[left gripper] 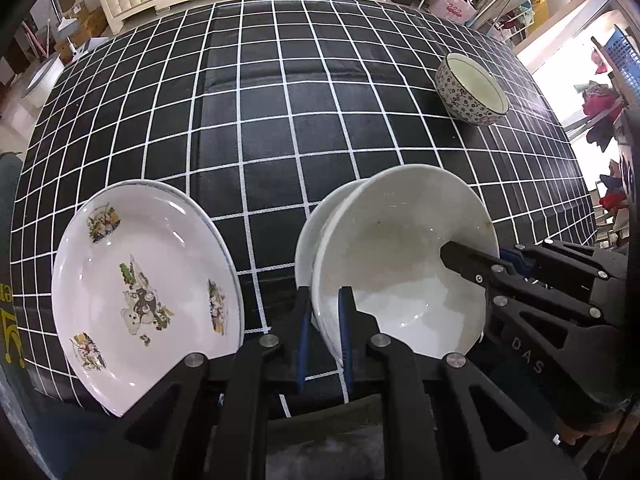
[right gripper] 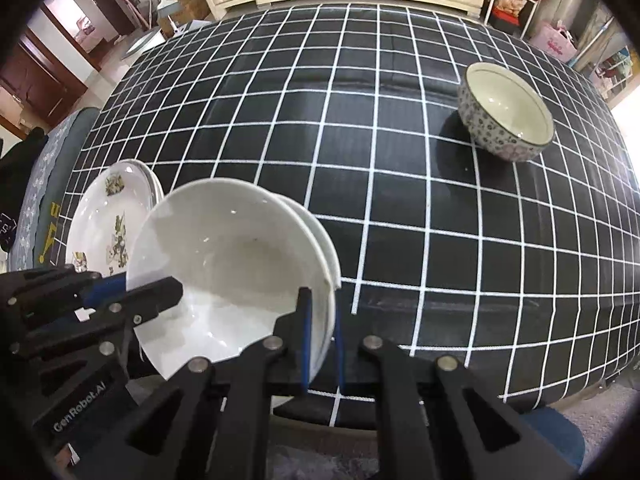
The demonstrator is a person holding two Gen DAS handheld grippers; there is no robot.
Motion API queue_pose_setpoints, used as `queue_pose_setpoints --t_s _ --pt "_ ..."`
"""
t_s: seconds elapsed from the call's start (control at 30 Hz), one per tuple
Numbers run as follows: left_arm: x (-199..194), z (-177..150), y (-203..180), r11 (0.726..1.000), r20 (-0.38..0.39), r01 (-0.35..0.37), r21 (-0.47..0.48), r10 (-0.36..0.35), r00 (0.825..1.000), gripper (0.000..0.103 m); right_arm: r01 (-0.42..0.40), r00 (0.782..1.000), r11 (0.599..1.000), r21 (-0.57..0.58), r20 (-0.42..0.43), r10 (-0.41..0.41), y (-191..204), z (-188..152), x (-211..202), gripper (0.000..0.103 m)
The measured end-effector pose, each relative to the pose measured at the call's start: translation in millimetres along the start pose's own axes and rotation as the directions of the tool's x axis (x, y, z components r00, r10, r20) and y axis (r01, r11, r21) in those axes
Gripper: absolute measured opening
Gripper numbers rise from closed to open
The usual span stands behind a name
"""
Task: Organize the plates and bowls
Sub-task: 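Carry the plain white bowl over and lower it into the red-emblem bowl, then open the left gripper and withdraw from the nested bowls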
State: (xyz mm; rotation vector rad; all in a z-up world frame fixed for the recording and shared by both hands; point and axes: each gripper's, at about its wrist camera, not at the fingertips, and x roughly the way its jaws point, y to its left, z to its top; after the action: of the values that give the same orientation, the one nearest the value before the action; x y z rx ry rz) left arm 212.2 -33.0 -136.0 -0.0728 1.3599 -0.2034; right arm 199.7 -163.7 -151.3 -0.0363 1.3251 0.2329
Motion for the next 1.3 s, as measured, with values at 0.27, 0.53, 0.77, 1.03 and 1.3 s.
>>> queue_pose_setpoints --t_s 0.27,0.53,0.77,1.03,1.3 --pt "7 -2 2 1.0 -0.007 -0.012 -0.002 0.012 1.0 0.012 0.031 1.0 0.999 -0.024 0.005 -0.031 6 1 2 0.013" --pt "0 -2 3 1.0 0.009 0.0 -0.002 0.0 1.0 0.012 0.066 0.998 0.997 -0.047 -0.002 -0.067 8 3 4 0.019" --pt "-20 -2 -2 1.0 0.067 -0.008 0.02 0.006 0.998 0.023 0.056 0.997 0.998 -0.037 0.06 -0.054 6 0 -14 0.068" --pt "-57 10 -7 0.999 0.163 0.051 0.006 -0.051 0.985 0.061 0.033 0.985 0.999 0.02 0.168 -0.036 -29 7 -61 0.09" --pt "-85 36 -51 0.993 0.238 0.045 0.105 -0.069 0.969 0.061 0.063 0.96 0.996 0.069 0.267 -0.079 -70 13 -109 0.091"
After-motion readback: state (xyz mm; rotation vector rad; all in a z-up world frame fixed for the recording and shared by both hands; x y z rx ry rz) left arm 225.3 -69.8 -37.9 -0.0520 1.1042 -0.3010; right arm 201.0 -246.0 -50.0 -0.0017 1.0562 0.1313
